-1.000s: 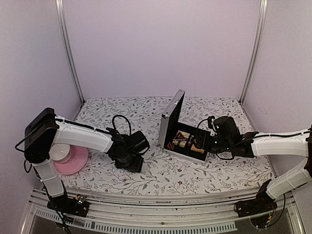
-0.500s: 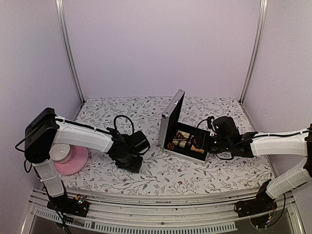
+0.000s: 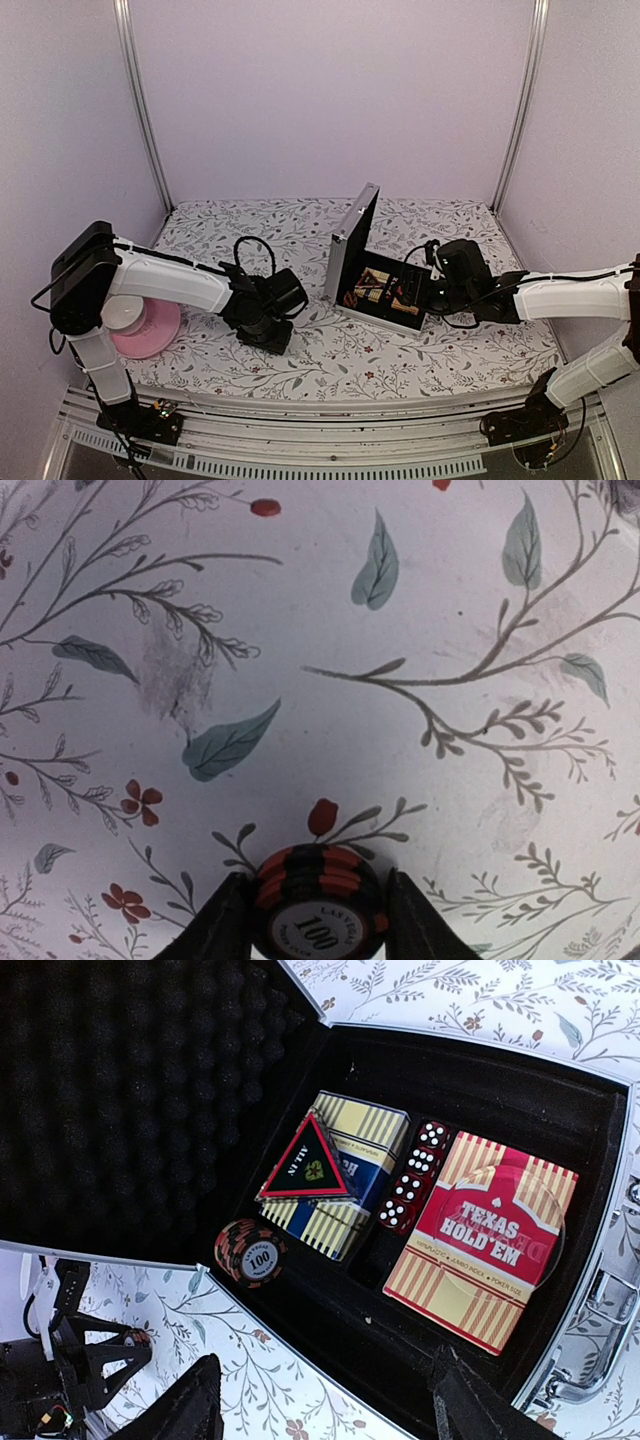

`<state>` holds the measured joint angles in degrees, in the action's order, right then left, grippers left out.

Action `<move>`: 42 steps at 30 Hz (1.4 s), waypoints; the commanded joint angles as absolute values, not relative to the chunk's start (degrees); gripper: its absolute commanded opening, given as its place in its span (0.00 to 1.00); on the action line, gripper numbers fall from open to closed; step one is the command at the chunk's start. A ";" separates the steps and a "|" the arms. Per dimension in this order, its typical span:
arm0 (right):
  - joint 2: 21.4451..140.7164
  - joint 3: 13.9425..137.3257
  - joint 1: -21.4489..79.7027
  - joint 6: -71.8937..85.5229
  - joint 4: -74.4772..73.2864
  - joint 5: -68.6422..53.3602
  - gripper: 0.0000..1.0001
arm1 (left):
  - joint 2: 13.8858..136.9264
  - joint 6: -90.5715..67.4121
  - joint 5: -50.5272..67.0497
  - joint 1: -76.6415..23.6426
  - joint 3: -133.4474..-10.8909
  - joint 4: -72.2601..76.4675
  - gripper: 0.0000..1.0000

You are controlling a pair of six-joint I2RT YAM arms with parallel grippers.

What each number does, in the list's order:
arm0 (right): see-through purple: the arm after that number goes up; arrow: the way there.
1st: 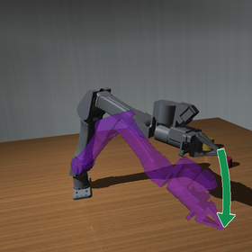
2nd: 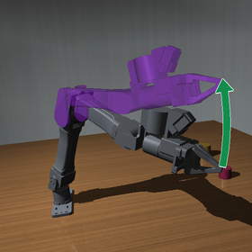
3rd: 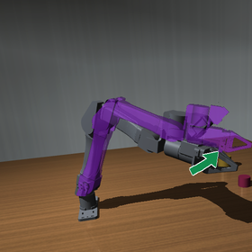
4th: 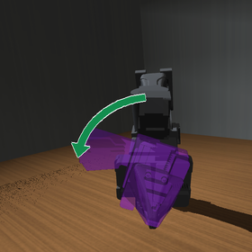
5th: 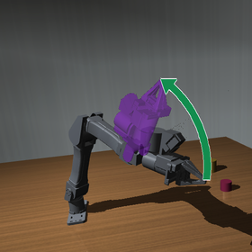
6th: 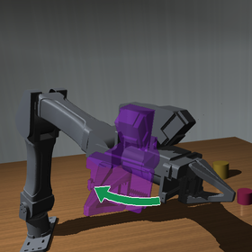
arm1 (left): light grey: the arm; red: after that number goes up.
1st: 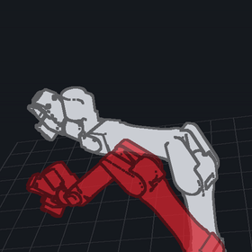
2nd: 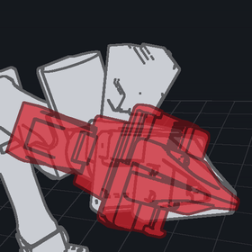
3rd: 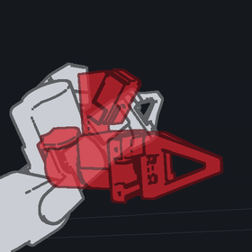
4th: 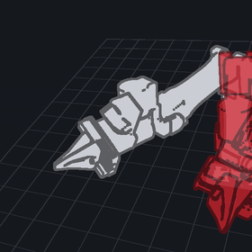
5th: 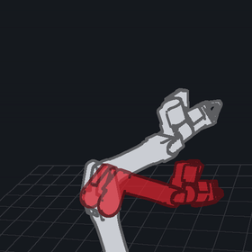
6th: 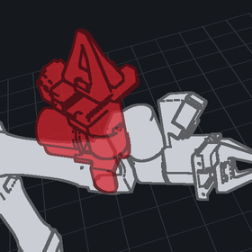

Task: Pack up texas hold em set

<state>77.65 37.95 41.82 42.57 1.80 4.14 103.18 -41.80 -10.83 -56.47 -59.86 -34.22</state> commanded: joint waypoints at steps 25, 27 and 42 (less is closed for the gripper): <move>76.50 36.70 41.48 45.00 3.32 -0.87 0.71 | 104.62 -36.65 -7.86 -57.64 -62.54 -42.89 0.14; 76.19 36.11 41.51 46.39 4.30 -3.58 0.71 | 103.90 -35.78 -7.84 -57.62 -65.31 -44.27 0.12; 76.58 31.13 43.93 60.09 17.50 -24.04 0.71 | 100.17 -26.35 -2.44 -62.72 -74.60 -45.44 0.09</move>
